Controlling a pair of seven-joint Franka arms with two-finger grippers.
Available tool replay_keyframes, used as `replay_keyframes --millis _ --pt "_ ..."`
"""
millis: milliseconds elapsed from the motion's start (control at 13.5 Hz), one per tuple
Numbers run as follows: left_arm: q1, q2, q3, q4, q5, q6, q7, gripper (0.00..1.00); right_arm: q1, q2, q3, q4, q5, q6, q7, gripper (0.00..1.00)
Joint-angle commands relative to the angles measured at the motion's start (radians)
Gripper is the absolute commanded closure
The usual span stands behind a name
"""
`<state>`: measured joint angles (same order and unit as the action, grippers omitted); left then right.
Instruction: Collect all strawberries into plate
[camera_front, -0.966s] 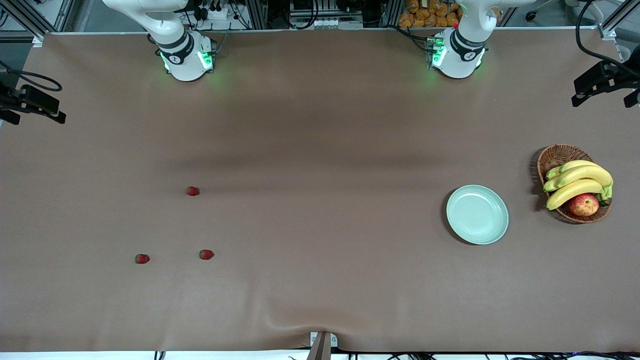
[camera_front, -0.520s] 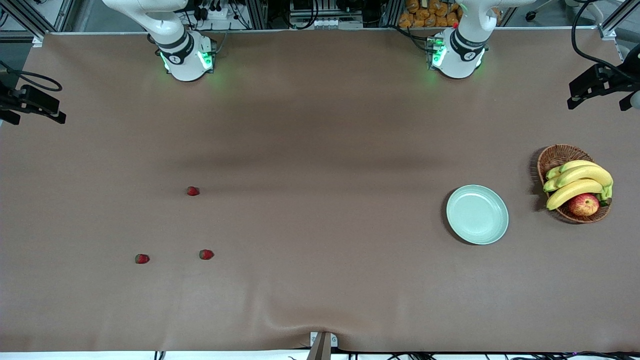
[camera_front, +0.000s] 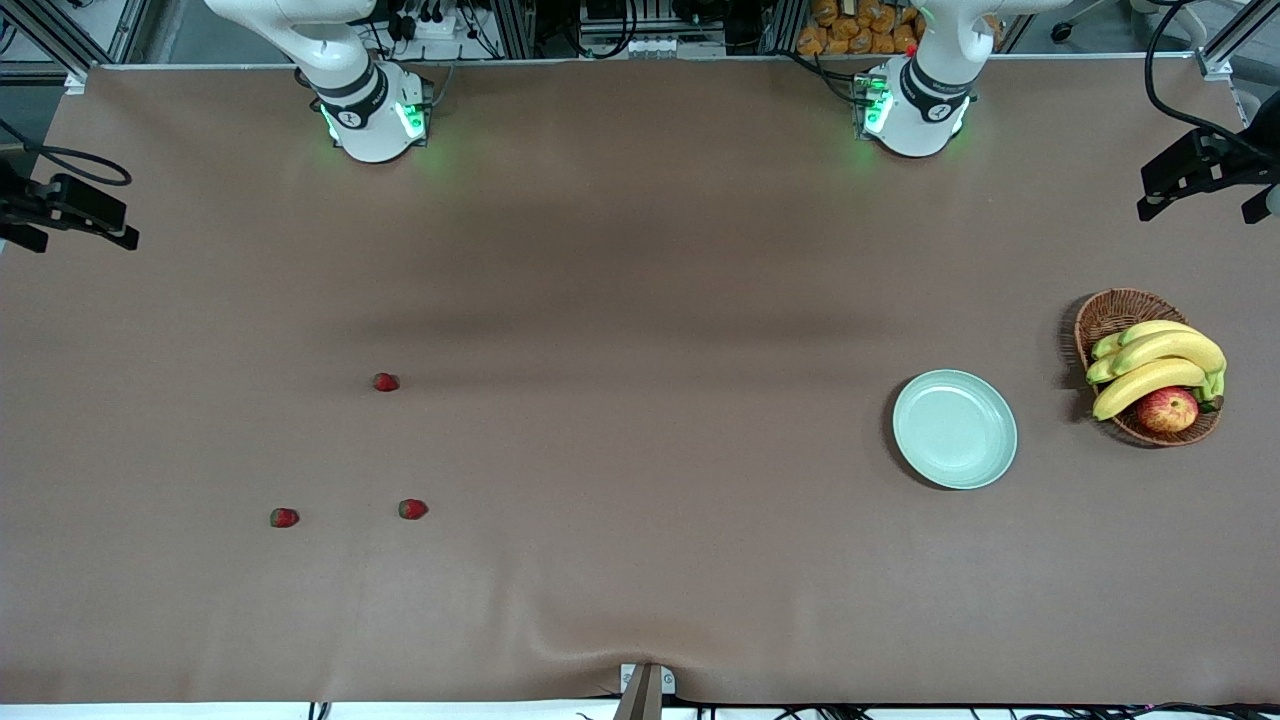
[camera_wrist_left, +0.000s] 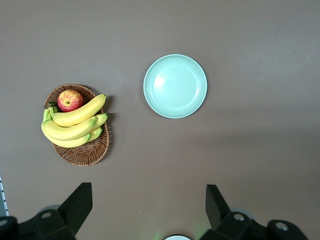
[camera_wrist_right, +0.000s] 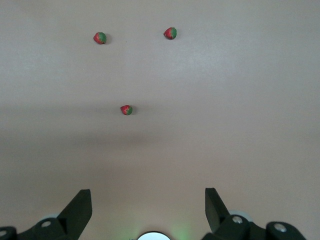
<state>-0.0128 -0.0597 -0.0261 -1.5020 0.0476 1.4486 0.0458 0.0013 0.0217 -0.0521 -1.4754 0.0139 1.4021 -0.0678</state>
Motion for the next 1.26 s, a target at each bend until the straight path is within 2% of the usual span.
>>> replay_keyframes --millis 0,297,595,743,1189 --pt "0.007 -0.014 -0.001 0.003 -0.020 -0.001 0.002 0.00 0.029 0.041 -0.003 0.004 0.008 0.003 0.013 0.00" --pt "0.007 -0.014 -0.001 -0.001 -0.022 -0.001 0.000 0.00 0.071 0.157 -0.005 0.007 -0.002 0.108 0.003 0.00" --pt "0.010 -0.003 0.002 -0.003 -0.052 0.010 -0.006 0.00 0.072 0.288 -0.002 0.009 0.007 0.322 -0.001 0.00" --pt "0.049 0.000 0.003 0.000 -0.087 0.013 -0.006 0.00 0.113 0.355 -0.002 0.010 0.006 0.446 -0.020 0.00" --pt "0.073 0.003 0.006 -0.010 -0.104 0.035 -0.015 0.00 0.170 0.573 -0.002 0.010 0.003 0.780 -0.292 0.00"
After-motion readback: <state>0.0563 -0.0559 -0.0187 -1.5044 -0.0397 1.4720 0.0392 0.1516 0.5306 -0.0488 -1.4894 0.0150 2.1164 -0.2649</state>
